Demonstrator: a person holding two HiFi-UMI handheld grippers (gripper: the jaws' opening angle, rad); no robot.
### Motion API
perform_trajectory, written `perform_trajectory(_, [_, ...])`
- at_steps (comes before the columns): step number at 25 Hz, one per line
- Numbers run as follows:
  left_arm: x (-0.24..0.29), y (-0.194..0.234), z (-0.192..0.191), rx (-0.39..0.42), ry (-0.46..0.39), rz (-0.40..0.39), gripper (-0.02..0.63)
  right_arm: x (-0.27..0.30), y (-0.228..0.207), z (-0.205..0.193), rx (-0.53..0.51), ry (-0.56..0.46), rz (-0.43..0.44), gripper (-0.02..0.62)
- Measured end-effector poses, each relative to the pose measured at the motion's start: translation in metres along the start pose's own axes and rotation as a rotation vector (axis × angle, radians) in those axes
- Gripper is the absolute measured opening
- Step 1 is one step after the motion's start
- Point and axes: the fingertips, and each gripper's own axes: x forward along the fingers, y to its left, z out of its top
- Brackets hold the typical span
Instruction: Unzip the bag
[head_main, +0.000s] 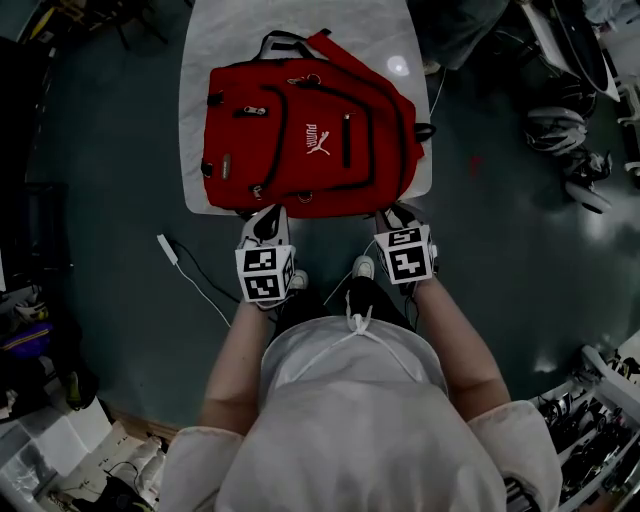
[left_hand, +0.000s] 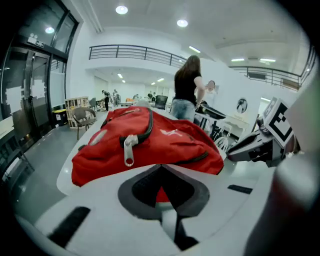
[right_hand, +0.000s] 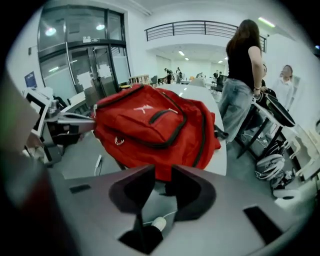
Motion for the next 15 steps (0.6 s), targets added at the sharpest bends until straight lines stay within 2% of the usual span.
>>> perform_trajectory(6, [-0.026, -0.018, 0.077, 0.087, -0.177, -0.082, 0.017, -0.041, 0.022, 0.072, 0.026, -0.210, -0.030, 0.064])
perform_trajectory(10, [-0.057, -0.028, 0.134, 0.110, -0.322, -0.123, 0.018, -0.073, 0.029, 0.118, 0.054, -0.352, -0.046, 0.048])
perform_trajectory(15, [-0.098, -0.041, 0.196, 0.152, -0.493, -0.173, 0.018, -0.110, 0.042, 0.170, 0.031, -0.507, -0.044, 0.040])
